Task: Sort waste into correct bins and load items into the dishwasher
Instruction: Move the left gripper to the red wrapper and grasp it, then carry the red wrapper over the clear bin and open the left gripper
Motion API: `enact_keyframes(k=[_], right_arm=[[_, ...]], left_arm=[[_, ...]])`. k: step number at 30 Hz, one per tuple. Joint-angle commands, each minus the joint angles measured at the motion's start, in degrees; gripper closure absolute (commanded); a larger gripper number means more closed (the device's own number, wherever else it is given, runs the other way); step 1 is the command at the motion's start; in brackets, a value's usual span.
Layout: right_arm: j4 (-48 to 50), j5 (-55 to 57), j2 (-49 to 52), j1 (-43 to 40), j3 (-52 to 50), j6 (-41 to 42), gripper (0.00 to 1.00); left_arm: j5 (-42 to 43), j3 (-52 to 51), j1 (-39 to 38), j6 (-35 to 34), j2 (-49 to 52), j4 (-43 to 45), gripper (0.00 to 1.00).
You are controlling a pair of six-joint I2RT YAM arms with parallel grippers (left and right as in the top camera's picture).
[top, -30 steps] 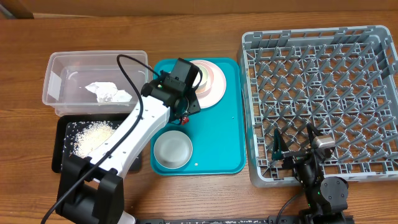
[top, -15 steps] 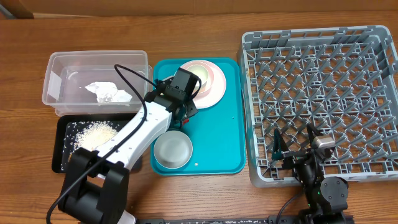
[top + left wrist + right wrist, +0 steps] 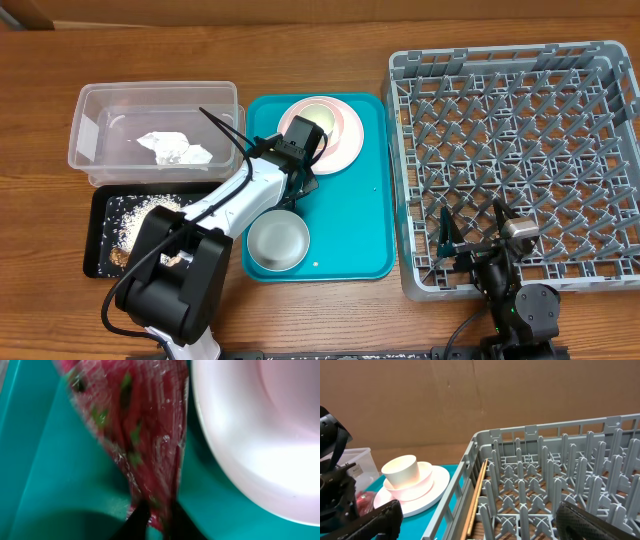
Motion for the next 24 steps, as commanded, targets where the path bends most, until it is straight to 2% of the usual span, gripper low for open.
enact_keyframes(k=[1,14,18,24], right_arm=[[0.44,0.33,-0.68,-0.15,-0.61,0.26,0.0],[0.42,0.33,-0.68,-0.17,-0.61,0.26,0.0],[0.42,0.33,-0.68,-0.17,-0.61,0.26,0.0],[0.42,0.33,-0.68,-0.17,-0.61,0.26,0.0]], left_arm=[[-1.16,0.0,0.04,0.92,-1.09,0.04,0.96],[-1.27,0.48,0.07,1.62,-13.94,-2.05,0.96],[-4.09,0.48,0.22,2.71,-18.67,-2.03,0.96],[-5.07,0.5,4.5,3.3,-24.72,-1.97,0.96]])
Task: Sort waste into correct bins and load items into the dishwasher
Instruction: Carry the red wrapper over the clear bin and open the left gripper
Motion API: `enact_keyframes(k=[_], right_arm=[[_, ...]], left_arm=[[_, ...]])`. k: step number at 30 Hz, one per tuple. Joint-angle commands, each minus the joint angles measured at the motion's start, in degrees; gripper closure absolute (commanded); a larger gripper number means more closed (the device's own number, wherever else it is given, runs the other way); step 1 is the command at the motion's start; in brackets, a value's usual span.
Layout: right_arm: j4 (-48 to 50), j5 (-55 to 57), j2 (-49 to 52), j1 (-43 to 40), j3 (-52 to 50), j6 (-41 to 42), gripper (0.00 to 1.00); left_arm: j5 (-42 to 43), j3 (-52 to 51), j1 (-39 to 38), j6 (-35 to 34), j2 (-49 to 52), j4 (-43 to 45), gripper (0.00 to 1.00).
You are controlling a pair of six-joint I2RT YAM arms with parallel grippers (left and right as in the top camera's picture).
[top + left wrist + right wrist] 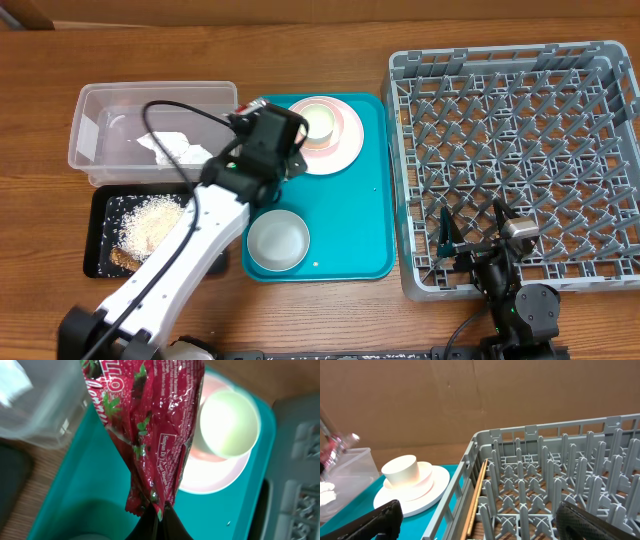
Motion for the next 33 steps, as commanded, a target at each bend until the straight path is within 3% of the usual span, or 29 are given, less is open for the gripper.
enact_keyframes(k=[1,9,14,18,23,25,27,33], right_arm=[[0.44,0.35,-0.68,-0.17,-0.61,0.24,0.0],[0.44,0.35,-0.68,-0.15,-0.61,0.24,0.0],[0.42,0.35,-0.68,-0.17,-0.61,0.24,0.0],[0.42,0.35,-0.68,-0.17,-0.61,0.24,0.0],[0.42,0.35,-0.68,-0.15,-0.61,0.24,0.0],[0.44,0.35,-0.68,-0.15,-0.61,0.24,0.0],[0.42,0.35,-0.68,-0.15,-0.61,0.24,0.0],[0.42,0.35,-0.68,-0.17,-0.61,0.24,0.0]], left_arm=[[-2.56,0.48,3.85,1.27,-3.61,0.11,0.96],[-1.9,0.46,17.97,1.25,-3.48,0.42,0.96],[4.5,0.46,25.59,1.25,-0.44,3.63,0.96],[9.51,0.46,28.72,1.29,3.58,6.84,0.96],[9.62,0.46,29.62,2.01,7.98,10.51,0.95],[9.7,0.46,29.62,3.69,8.2,11.52,0.82],[11.04,0.46,29.62,6.47,7.82,12.63,0.61],[15.26,1.99,29.59,12.22,6.6,12.79,0.44]])
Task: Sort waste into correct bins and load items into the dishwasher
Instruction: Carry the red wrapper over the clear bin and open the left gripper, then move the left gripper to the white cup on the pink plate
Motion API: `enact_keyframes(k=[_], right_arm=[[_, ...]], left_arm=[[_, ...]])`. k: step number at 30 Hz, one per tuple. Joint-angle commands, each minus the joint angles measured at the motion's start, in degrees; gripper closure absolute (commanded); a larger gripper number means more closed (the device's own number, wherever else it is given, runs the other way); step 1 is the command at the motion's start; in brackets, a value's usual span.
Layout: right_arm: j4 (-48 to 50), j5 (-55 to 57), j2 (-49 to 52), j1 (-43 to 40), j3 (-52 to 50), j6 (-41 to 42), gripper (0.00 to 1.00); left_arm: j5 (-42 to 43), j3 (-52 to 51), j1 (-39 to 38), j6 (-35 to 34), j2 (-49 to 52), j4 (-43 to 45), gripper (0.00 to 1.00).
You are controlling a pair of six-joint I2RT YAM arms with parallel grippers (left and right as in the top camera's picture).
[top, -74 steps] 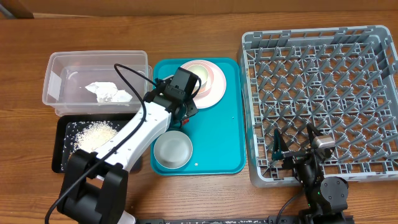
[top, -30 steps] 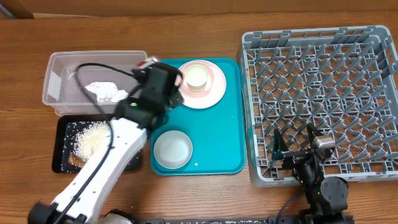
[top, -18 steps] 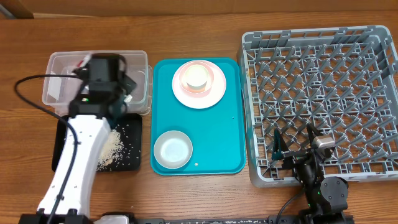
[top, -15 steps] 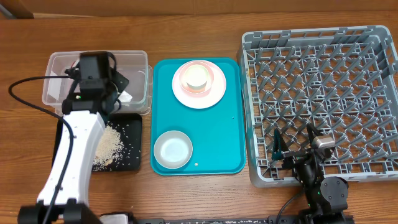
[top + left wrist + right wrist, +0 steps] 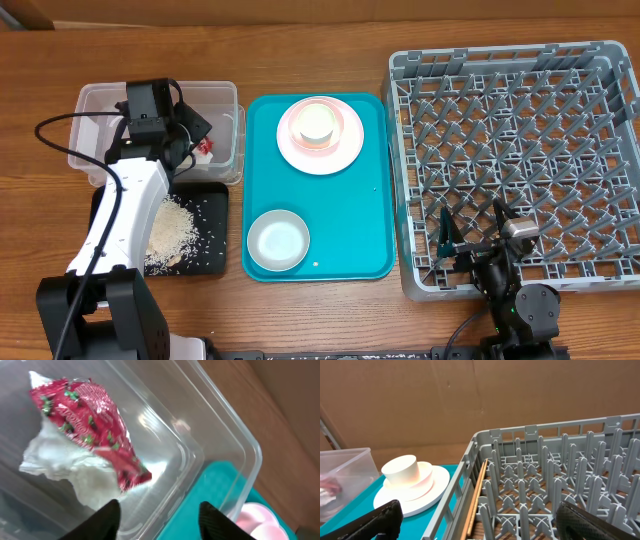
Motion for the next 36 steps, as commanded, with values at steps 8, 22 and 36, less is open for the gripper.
enact_keyframes(k=[8,22,36], right_arm=[[0.39,0.35,-0.68,-0.15,-0.59,0.26,0.0],[0.39,0.35,-0.68,-0.15,-0.59,0.26,0.0],[0.42,0.35,-0.68,-0.17,-0.59,0.26,0.0]], left_arm=[[23.85,2.47,0.02,12.46,-6.71,-7.3,0.46],[25.88,2.01,-14.99,25.77,-10.93,-30.51,0.66],[13.49,1.6,-37.86,20.28,-10.93,-27.76,0.66]])
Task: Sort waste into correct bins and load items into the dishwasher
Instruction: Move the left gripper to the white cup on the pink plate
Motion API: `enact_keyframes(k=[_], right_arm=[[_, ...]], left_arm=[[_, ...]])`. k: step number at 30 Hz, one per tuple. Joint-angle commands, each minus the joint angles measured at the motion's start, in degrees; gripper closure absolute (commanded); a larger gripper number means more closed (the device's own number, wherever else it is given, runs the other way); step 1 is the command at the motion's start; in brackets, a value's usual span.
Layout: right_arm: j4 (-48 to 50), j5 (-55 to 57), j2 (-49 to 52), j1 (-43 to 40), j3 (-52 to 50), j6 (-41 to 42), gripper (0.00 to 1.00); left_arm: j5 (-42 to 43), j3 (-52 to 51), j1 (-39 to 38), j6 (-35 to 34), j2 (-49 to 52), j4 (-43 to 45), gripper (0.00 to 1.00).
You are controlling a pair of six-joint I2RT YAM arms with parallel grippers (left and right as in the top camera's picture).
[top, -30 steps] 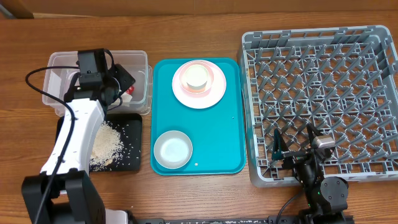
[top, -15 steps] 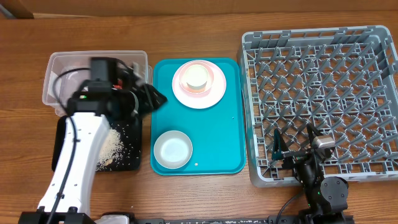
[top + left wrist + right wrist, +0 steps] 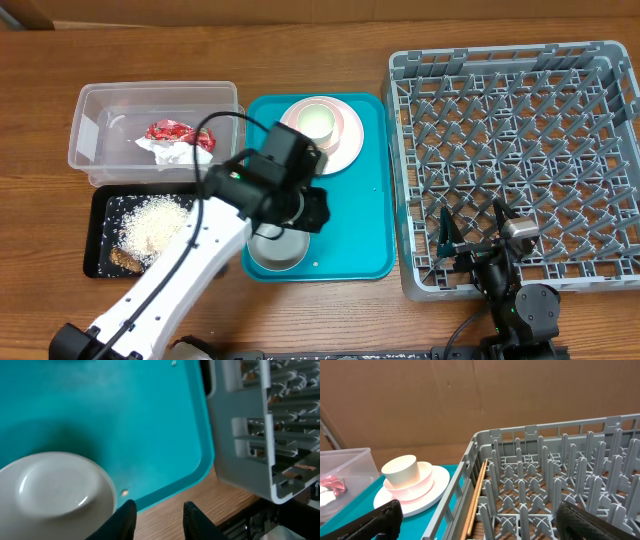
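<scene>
The red snack wrapper [image 3: 175,131] lies on a white napkin inside the clear bin [image 3: 95,150]. My left gripper [image 3: 308,212] hangs open over the front of the teal tray [image 3: 365,200], right beside the small white bowl [image 3: 275,246]. In the left wrist view the bowl [image 3: 55,487] sits left of the empty open gripper [image 3: 160,522]. A pink plate with a cup [image 3: 320,122] stands at the tray's back. My right gripper [image 3: 480,520] stays wide open at the front left corner of the grey dish rack [image 3: 520,150].
A black tray [image 3: 105,255] with rice and food scraps lies in front of the clear bin. A wooden chopstick [image 3: 475,500] lies along the rack's left wall. The rack's wall [image 3: 250,425] rises close to the right of the left gripper.
My left gripper has left the clear bin and now hangs open over the teal tray's front by the white bowl. The wrapper stays in the bin. The right arm has not moved.
My left gripper was shut on the red wrapper on the teal tray beside the plate. Then it held the wrapper up near the clear bin. Then it was open over the bin with the wrapper lying on the napkin. Now it is by the bowl.
</scene>
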Motion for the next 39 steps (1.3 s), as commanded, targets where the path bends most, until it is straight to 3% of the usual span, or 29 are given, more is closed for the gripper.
enact_keyframes(k=[1,6,13,20,26,35,39], right_arm=[[0.42,0.35,-0.68,-0.15,-0.59,0.26,0.0],[0.42,0.35,-0.68,-0.15,-0.59,0.26,0.0],[1.29,-0.15,-0.68,-0.15,-0.59,0.28,0.0],[1.7,-14.08,-0.68,-0.15,-0.59,0.28,0.0],[1.84,-16.06,-0.68,-0.15,-0.57,0.33,0.0],[1.25,-16.22,-0.59,-0.15,2.36,6.32,0.0],[-3.87,-16.17,1.29,-0.15,8.22,6.29,0.0]], left_arm=[[-2.56,0.09,-2.56,-1.49,-0.72,2.4,0.65],[-2.51,0.09,-3.5,-1.88,-0.7,7.58,0.61],[-2.49,0.09,-3.5,-2.34,-0.7,6.54,0.58],[-2.51,0.09,-3.56,-4.94,-0.63,9.88,0.62],[-2.62,0.11,-3.23,-7.37,-0.63,15.23,0.62],[-15.28,0.11,-0.09,-12.35,-0.61,18.51,0.62],[-19.93,0.11,1.9,-13.0,-0.46,21.24,0.65]])
